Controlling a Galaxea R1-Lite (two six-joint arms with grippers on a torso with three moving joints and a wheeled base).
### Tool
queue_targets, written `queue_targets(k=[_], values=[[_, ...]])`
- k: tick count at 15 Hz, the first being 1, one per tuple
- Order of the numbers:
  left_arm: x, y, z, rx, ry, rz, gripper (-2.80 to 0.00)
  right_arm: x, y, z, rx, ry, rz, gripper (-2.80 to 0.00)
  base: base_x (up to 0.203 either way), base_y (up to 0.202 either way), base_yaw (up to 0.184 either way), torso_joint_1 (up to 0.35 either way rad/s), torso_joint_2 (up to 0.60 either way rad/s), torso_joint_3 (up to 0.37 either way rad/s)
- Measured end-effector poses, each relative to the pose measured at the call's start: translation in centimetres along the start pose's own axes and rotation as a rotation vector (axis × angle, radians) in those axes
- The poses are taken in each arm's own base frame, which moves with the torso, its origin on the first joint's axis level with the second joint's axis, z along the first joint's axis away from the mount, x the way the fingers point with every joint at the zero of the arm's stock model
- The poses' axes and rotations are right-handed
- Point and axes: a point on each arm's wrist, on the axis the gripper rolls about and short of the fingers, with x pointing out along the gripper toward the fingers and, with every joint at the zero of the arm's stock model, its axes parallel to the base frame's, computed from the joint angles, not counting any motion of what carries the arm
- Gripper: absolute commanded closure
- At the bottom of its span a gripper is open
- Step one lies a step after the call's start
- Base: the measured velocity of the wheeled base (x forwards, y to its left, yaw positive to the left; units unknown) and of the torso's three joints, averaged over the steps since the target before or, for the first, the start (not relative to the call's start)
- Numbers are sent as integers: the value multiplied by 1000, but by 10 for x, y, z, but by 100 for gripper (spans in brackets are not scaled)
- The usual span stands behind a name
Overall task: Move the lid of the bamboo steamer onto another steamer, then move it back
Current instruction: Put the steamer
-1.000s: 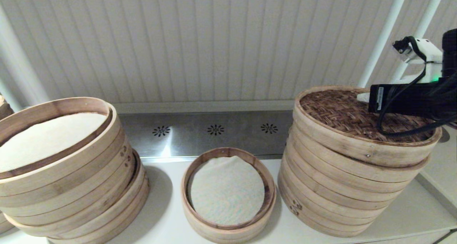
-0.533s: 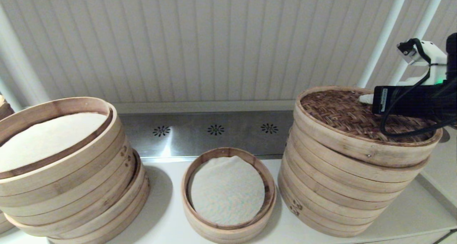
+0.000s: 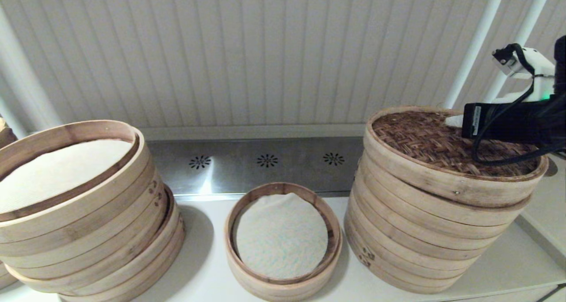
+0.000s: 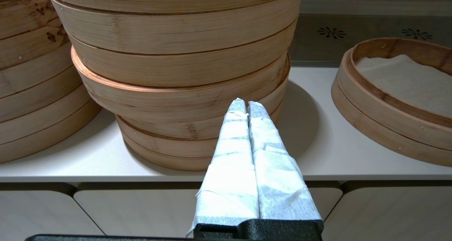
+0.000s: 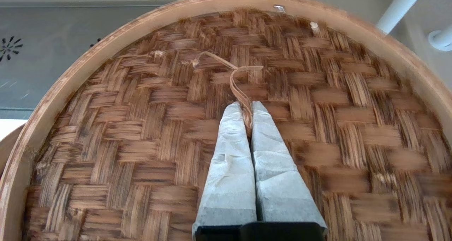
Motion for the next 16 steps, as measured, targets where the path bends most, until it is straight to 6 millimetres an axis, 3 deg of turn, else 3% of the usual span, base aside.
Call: queue_targets(k=[6,16], values=[[0,0,0,0,0,0,0,-4,1,8,-3,-33,3,0,0,0,0,0,0,0],[0,0,0,0,0,0,0,-4,1,-4,-1,7,7,0,0,0,0,0,0,0]])
